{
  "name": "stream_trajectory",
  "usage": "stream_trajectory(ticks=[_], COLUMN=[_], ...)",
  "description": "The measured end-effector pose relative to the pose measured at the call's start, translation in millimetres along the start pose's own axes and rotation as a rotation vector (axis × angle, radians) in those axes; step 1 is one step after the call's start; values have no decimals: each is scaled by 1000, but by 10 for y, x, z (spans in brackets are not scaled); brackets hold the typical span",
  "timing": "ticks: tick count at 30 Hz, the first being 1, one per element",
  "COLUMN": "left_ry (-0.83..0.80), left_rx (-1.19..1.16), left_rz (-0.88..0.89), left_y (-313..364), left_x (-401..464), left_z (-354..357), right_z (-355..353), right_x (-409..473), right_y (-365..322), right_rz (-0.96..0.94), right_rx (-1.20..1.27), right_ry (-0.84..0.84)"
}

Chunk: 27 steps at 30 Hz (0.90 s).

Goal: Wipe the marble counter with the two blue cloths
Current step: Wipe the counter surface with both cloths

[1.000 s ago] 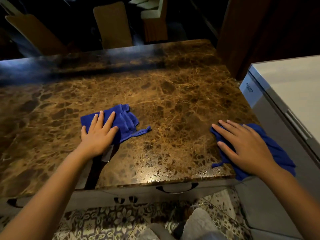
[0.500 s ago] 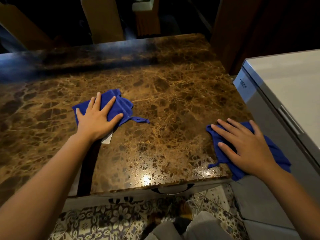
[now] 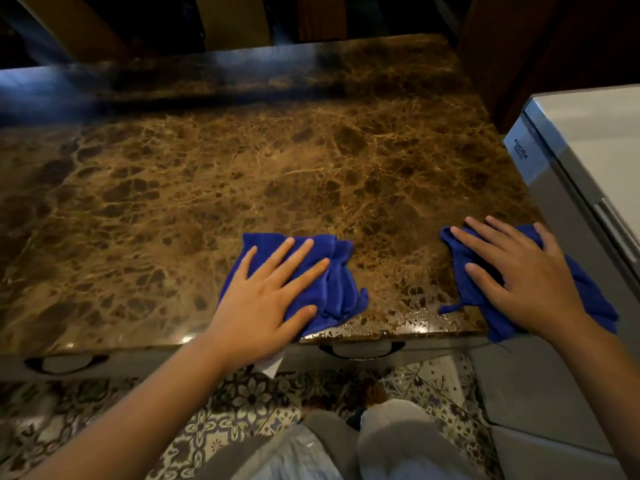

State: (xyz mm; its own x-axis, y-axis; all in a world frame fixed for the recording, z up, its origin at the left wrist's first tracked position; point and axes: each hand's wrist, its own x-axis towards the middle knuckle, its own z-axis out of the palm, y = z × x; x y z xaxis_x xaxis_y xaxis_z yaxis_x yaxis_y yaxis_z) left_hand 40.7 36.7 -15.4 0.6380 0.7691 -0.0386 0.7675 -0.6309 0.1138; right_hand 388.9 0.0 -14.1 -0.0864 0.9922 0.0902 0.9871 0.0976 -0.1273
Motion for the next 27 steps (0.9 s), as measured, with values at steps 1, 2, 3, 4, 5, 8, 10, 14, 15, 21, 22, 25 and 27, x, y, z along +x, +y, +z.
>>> stream_trajectory(ticks=[1,2,3,4,5,8,10,14,15,21,22,25,27], left_ry=[1,-1,-2,-4,-8,-25,-13,45,70,103,116,101,73], left_rx=[9,18,27,37,42,9,-50,-240,-277,-57,-6,22,2], left_rz=[29,55,76,94,112,189,250,176,118,-235,-295,-436,-466], left_y=[62,118,158,182,185,78,-55,-295,-342,-651,-706,-874,-949], left_x=[-87,-165,-227,-278,-317,-449,-562,-663,-628,-52,75,497,816], left_z=[27,47,68,79,84,66,30,-63,-82,-43,-40,-75,-103], right_z=[3,4,1,0,-3,-2,-4,-15,-18,-14,-15,-12,-7], right_x=[2,-1,-6,-9,-12,-15,-12,-22,-22,-21,-20,-16,-12], right_y=[1,0,-2,-5,-5,1,3,-9,-13,-18,-17,-19,-16], right_rz=[3,6,7,7,6,6,3,-1,1,-2,-2,0,-1], right_rx=[-2,-3,-3,-4,-4,-4,-3,9,13,5,6,7,8], right_ry=[-1,-1,-1,-2,-3,-3,3,10,12,12,12,11,8])
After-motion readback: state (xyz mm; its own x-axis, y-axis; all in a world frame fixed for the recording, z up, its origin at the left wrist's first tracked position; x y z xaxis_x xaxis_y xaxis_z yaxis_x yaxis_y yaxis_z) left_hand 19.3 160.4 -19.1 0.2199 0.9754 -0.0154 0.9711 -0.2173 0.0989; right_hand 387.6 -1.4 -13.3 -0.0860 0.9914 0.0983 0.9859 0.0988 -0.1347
